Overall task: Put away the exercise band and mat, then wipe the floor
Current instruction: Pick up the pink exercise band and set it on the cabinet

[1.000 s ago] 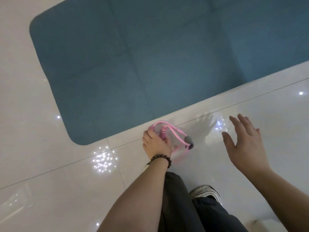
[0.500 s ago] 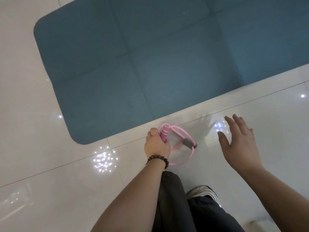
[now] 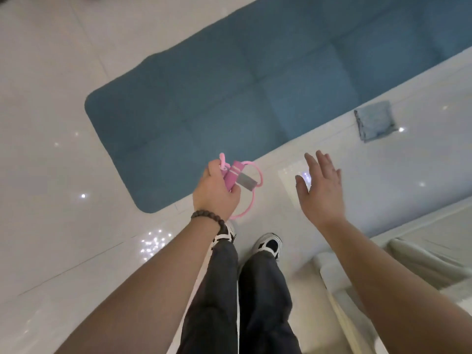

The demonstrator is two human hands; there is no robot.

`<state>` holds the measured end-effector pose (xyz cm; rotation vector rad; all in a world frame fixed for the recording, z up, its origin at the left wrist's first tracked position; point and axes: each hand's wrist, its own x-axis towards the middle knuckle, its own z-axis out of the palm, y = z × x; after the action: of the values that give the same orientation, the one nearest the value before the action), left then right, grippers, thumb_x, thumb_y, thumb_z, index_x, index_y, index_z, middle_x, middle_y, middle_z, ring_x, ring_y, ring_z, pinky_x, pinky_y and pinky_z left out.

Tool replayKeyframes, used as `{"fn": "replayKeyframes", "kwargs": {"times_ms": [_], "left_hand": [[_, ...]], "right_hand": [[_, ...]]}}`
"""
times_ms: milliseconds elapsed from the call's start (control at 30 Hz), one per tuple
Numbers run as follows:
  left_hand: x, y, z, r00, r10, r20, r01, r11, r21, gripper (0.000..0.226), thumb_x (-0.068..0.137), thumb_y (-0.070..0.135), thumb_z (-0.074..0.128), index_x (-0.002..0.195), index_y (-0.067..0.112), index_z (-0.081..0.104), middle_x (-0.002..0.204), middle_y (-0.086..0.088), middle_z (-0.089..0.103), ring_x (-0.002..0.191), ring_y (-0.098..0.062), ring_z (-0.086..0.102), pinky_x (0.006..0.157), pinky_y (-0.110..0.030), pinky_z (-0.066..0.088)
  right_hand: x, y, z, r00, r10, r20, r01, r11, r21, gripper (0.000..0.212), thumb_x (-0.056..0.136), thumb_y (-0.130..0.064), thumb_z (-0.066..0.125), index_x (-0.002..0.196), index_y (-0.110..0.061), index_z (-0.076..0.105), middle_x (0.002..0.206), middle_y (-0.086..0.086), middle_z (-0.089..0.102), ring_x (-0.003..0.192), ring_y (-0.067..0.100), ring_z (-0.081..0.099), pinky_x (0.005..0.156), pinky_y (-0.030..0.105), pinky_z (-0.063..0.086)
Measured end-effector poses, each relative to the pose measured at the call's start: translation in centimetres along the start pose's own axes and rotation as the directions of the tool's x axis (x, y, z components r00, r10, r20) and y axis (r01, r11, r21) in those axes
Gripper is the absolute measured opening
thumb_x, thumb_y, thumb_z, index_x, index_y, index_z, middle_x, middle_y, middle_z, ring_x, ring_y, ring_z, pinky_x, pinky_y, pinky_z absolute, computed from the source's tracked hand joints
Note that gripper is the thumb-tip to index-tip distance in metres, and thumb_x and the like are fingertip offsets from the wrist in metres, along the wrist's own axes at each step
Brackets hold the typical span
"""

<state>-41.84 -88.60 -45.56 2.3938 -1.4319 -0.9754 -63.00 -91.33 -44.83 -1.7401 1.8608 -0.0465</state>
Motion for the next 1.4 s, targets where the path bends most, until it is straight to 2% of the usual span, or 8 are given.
{"fn": "replayKeyframes", "kwargs": {"times_ms": [133,300,533,733,933,1000,1167,1400], "left_hand": [[-3.8,7.1,-8.2,0.997,0.082,0.011,-0.082,0.997,-0.002,0.041,0.082,0.023,0.062,0.117,0.011,0.044,0.113,-0.005,0.055,0.09,-0.03,0.057,0.065,-0.03,0.035],[-7.7,14.0,-14.8,0.965,0.261,0.008,-0.261,0.964,0.055,0.043,0.081,0.025,0.063,0.117,0.011,0.045,0.111,-0.005,0.057,0.091,-0.032,0.059,0.065,-0.031,0.037],[-9.4,23.6,-17.6,0.875,0.48,0.06,-0.483,0.873,0.066,0.052,0.083,0.028,0.06,0.131,0.016,0.045,0.115,-0.006,0.057,0.099,-0.031,0.06,0.071,-0.037,0.044],[-9.8,33.0,-14.9,0.789,0.599,0.137,-0.612,0.786,0.087,0.052,0.084,0.029,0.06,0.13,0.016,0.042,0.107,-0.002,0.055,0.095,-0.028,0.059,0.073,-0.037,0.048],[-9.2,44.5,-7.7,0.727,0.661,0.187,-0.685,0.715,0.139,0.055,0.083,0.029,0.058,0.134,0.022,0.04,0.113,-0.002,0.056,0.099,-0.025,0.058,0.078,-0.035,0.045],[-9.0,49.1,-5.0,0.731,0.653,0.198,-0.681,0.714,0.159,0.056,0.082,0.031,0.059,0.134,0.023,0.04,0.114,-0.001,0.056,0.098,-0.024,0.059,0.078,-0.035,0.045],[-8.4,61.8,0.3,0.792,0.585,0.174,-0.609,0.774,0.173,0.051,0.081,0.032,0.06,0.128,0.022,0.042,0.107,-0.002,0.056,0.094,-0.028,0.059,0.072,-0.034,0.044],[-6.2,76.1,5.2,0.793,0.602,0.094,-0.608,0.77,0.195,0.042,0.084,0.032,0.059,0.121,0.018,0.045,0.101,-0.003,0.057,0.081,-0.025,0.056,0.063,-0.031,0.039]], "right_hand": [[-4.1,-2.9,-9.3,0.996,0.042,-0.073,-0.041,0.999,0.015,0.05,0.097,-0.026,0.044,0.145,-0.014,0.033,0.156,0.009,0.021,0.146,0.024,0.011,0.117,0.044,0.005],[-9.5,-4.2,-18.0,0.961,0.199,-0.191,-0.194,0.98,0.042,0.052,0.098,-0.03,0.042,0.147,-0.019,0.029,0.157,0.005,0.018,0.146,0.021,0.008,0.118,0.041,0.003],[-15.0,-2.3,-25.3,0.873,0.35,-0.34,-0.337,0.936,0.097,0.052,0.099,-0.034,0.04,0.148,-0.021,0.027,0.157,0.005,0.019,0.146,0.022,0.009,0.118,0.042,0.003],[-15.9,3.4,-29.4,0.787,0.484,-0.383,-0.427,0.875,0.228,0.053,0.098,-0.031,0.043,0.147,-0.02,0.028,0.157,0.004,0.018,0.146,0.021,0.008,0.118,0.041,0.003],[-11.9,13.9,-35.4,0.731,0.521,-0.44,-0.429,0.853,0.297,0.052,0.095,-0.027,0.05,0.144,-0.015,0.036,0.154,0.011,0.027,0.144,0.026,0.016,0.118,0.045,0.009],[-9.9,18.1,-38.4,0.734,0.519,-0.438,-0.425,0.854,0.3,0.052,0.095,-0.027,0.05,0.144,-0.014,0.036,0.153,0.011,0.028,0.144,0.026,0.017,0.117,0.046,0.012],[-4.8,28.9,-47.8,0.755,0.511,-0.41,-0.42,0.858,0.296,0.052,0.097,-0.029,0.045,0.145,-0.016,0.032,0.155,0.01,0.024,0.144,0.026,0.015,0.116,0.047,0.015],[1.7,38.5,-58.5,0.741,0.507,-0.44,-0.419,0.861,0.288,0.052,0.097,-0.03,0.043,0.146,-0.017,0.03,0.156,0.007,0.022,0.145,0.021,0.012,0.118,0.043,0.009]]}}
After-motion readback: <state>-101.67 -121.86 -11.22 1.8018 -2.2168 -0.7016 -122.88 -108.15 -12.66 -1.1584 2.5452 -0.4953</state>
